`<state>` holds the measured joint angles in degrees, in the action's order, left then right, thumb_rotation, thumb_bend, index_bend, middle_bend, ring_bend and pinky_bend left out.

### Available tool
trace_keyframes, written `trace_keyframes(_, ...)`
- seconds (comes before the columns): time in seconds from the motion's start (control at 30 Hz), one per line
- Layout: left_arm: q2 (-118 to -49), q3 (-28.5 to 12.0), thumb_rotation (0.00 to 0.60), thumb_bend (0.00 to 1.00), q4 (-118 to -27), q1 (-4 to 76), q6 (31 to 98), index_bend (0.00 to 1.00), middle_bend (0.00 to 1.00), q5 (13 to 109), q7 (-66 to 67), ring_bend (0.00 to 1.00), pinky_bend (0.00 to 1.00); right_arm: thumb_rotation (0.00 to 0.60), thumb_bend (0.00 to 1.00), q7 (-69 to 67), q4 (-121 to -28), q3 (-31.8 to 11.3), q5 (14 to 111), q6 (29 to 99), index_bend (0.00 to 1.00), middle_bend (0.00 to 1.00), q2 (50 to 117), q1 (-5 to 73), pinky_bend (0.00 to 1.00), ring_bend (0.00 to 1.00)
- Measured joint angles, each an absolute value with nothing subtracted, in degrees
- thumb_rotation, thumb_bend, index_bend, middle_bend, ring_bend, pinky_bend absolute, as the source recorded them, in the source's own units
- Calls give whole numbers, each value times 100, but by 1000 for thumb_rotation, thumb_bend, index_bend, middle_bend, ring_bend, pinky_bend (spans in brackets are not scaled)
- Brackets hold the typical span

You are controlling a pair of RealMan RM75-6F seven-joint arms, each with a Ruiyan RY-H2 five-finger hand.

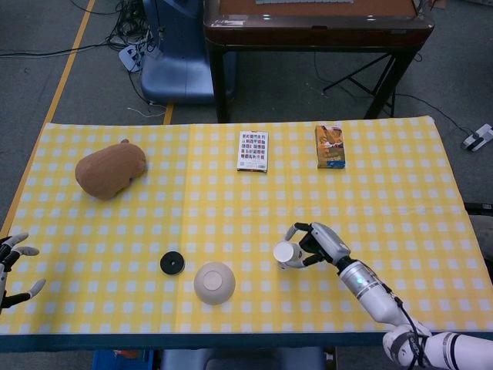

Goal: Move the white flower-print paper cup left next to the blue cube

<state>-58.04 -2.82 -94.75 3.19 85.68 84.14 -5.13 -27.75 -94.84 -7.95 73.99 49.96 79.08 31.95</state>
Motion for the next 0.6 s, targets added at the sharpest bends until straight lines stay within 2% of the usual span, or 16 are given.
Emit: trace_keyframes(0.6,-5777,-295,600,210,-9472,315,8566,454,194,8400,-569,143,463,600,68,-4232,-8370,-653,8086,5101,541,1000,8569,3139,1000,1000)
